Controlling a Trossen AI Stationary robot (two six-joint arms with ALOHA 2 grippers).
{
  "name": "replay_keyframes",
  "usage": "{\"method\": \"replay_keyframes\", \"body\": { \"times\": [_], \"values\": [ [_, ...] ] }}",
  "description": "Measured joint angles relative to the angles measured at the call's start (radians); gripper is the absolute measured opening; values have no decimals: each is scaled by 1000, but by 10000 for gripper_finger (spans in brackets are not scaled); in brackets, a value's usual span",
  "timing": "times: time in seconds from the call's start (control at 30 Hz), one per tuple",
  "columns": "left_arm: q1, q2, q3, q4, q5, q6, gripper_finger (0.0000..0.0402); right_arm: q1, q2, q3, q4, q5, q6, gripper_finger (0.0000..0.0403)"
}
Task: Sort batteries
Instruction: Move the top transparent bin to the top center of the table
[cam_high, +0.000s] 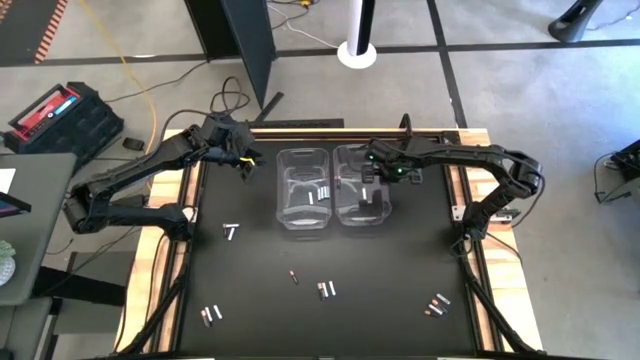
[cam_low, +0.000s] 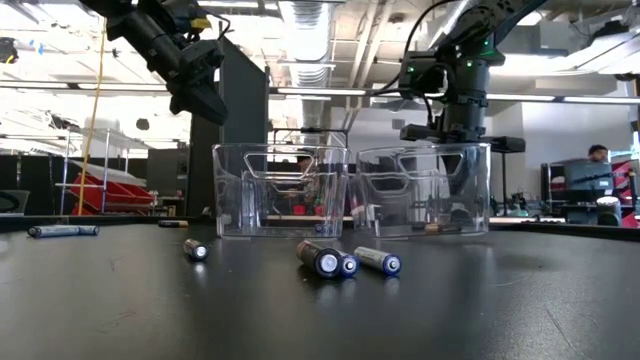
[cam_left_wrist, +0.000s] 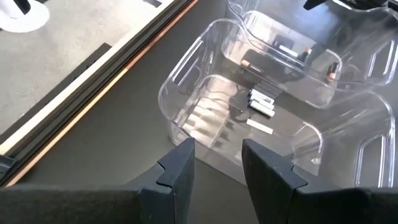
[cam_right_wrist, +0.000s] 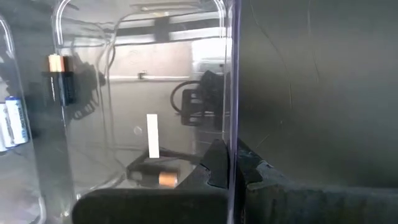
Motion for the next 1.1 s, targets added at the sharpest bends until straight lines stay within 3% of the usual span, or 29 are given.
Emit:
{"method": "replay_keyframes", "body": {
  "times": [0.8, 1.1],
  "values": [
    [0, 0, 0, 2, 0, 4, 128, 14, 0, 0, 10, 0, 3, 17],
    [0, 0, 0, 2, 0, 4, 128, 14, 0, 0, -4, 0, -11, 40]
  ]
}}
